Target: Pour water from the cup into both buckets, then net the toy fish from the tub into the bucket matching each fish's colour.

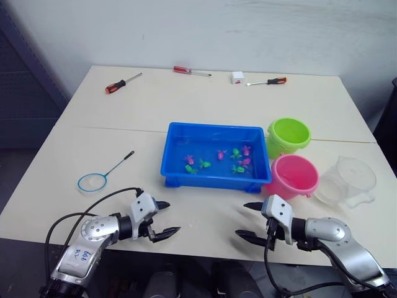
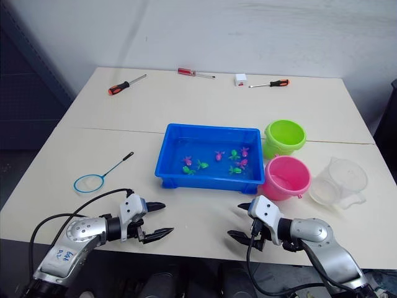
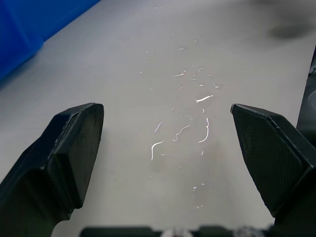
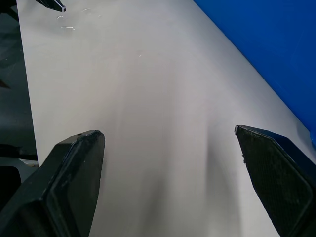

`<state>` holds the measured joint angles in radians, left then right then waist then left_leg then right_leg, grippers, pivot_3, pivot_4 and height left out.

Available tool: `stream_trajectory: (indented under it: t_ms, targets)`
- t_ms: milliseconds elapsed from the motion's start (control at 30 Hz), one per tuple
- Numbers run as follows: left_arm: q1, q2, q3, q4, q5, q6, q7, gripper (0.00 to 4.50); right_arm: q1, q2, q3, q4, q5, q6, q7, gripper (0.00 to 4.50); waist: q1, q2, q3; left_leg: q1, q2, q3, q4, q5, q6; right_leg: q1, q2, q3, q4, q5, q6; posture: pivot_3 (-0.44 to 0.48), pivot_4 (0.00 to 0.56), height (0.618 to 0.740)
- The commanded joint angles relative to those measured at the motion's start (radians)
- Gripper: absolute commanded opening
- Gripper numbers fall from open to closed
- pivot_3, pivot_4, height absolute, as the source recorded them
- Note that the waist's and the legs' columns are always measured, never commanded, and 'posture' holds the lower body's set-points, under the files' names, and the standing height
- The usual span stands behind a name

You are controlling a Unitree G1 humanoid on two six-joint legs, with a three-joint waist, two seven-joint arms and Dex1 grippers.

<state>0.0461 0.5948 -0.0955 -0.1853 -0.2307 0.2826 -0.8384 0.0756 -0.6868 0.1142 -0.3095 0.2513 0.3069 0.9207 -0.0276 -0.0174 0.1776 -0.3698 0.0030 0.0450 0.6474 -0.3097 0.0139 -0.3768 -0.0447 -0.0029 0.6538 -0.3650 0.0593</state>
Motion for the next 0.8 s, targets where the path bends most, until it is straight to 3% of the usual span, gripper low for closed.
stream_trajectory:
  t_ms: [33, 300, 400, 500, 667, 800]
  targets:
    - [-0.004, 0.012, -0.012, -0.029, -0.013, 0.006, -0.029, 4.46, 0.016, 0.001, -0.009, -0.027, 0.001, -0.02, -0.007, 4.5, 0.0, 0.0, 0.0, 0.0, 0.0, 0.0, 0.0, 0.0, 0.0, 0.0, 0.0, 0.0, 0.0, 0.0, 0.0, 0.0, 0.15, 0.74]
    - [-0.045, 0.001, -0.027, -0.131, -0.169, 0.176, -0.114, 4.46, 0.096, 0.024, -0.09, -0.114, 0.059, 0.035, -0.083, 4.5, 0.001, 0.0, 0.0, 0.0, 0.0, 0.0, 0.0, 0.0, 0.0, 0.0, 0.0, 0.0, 0.0, 0.0, 0.0, 0.0, 0.15, 0.74]
    - [-0.151, 0.033, 0.006, -0.207, -0.373, 0.326, -0.224, 4.46, 0.234, 0.062, -0.275, -0.253, 0.202, 0.126, -0.155, 4.5, 0.011, 0.001, 0.0, -0.001, 0.0, -0.002, 0.0, 0.0, 0.0, 0.0, 0.0, -0.001, 0.0, 0.0, 0.0, 0.0, 0.15, 0.74]
    - [-0.261, 0.044, 0.037, -0.204, -0.473, 0.407, -0.251, 4.46, 0.341, 0.095, -0.449, -0.33, 0.291, 0.181, -0.216, 4.5, 0.016, 0.002, 0.0, -0.002, 0.0, -0.005, 0.0, 0.0, -0.002, 0.002, 0.0, -0.004, -0.001, 0.0, -0.001, 0.0, 0.15, 0.74]
    - [-0.432, 0.047, 0.086, -0.169, -0.579, 0.478, -0.273, 4.46, 0.488, 0.171, -0.725, -0.375, 0.437, 0.241, -0.311, 4.5, 0.013, 0.002, 0.0, -0.001, -0.001, -0.005, 0.0, 0.001, -0.002, 0.003, 0.0, -0.004, 0.0, -0.001, 0.0, 0.0, 0.15, 0.74]
    - [-0.554, 0.023, 0.115, -0.144, -0.638, 0.506, -0.26, 4.46, 0.486, 0.23, -0.851, -0.317, 0.456, 0.267, -0.454, 4.5, 0.006, 0.002, 0.0, 0.0, -0.001, -0.005, 0.0, 0.001, -0.003, 0.003, 0.0, -0.004, 0.0, -0.001, 0.0, 0.0, 0.15, 0.74]
